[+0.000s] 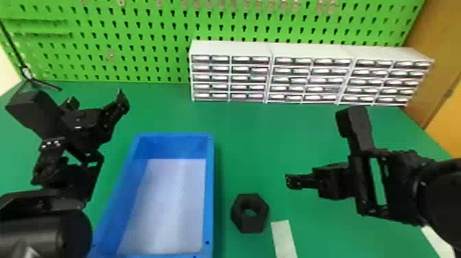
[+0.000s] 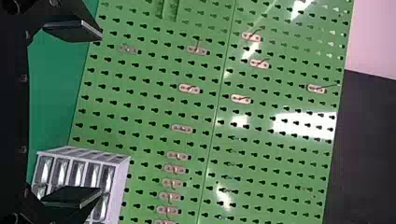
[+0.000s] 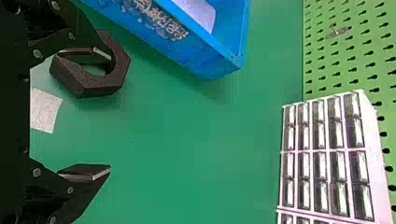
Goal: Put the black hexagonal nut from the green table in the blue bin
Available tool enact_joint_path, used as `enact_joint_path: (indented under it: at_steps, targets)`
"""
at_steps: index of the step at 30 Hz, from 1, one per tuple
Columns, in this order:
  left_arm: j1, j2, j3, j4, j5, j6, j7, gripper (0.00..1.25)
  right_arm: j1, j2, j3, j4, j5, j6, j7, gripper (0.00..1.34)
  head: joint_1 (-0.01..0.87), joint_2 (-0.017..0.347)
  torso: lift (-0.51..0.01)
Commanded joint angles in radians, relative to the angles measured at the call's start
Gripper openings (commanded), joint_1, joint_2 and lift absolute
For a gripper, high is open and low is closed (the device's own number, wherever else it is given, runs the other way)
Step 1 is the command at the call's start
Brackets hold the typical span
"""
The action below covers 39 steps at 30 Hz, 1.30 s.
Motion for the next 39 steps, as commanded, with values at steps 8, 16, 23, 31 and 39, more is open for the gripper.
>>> enact_joint_path:
  at_steps: [8, 16, 23, 31, 39]
  targets:
    - [0.004, 0.000, 0.002, -0.003, 0.000, 0.001, 0.000, 1.13, -0.018, -0.011, 0.011, 0.011, -0.024, 0.004, -0.001, 0.91, 0.692, 0.008, -0.097]
    - [0.014, 0.000, 0.011, -0.012, -0.003, 0.009, 0.000, 1.13, -0.006, -0.006, 0.004, 0.011, -0.028, 0.004, -0.001, 0.91, 0.692, 0.008, -0.097]
    - [0.012, 0.000, 0.011, -0.012, -0.005, 0.011, 0.000, 1.13, -0.012, -0.007, 0.009, 0.013, -0.028, 0.004, -0.001, 0.91, 0.692, 0.008, -0.097]
    - [0.012, 0.000, 0.011, -0.012, -0.005, 0.011, 0.000, 1.13, -0.017, -0.009, 0.011, 0.013, -0.031, 0.004, -0.001, 0.91, 0.692, 0.008, -0.097]
    - [0.014, 0.000, 0.011, -0.012, -0.005, 0.011, 0.000, 1.13, -0.017, -0.011, 0.012, 0.014, -0.031, 0.004, -0.001, 0.91, 0.692, 0.008, -0.097]
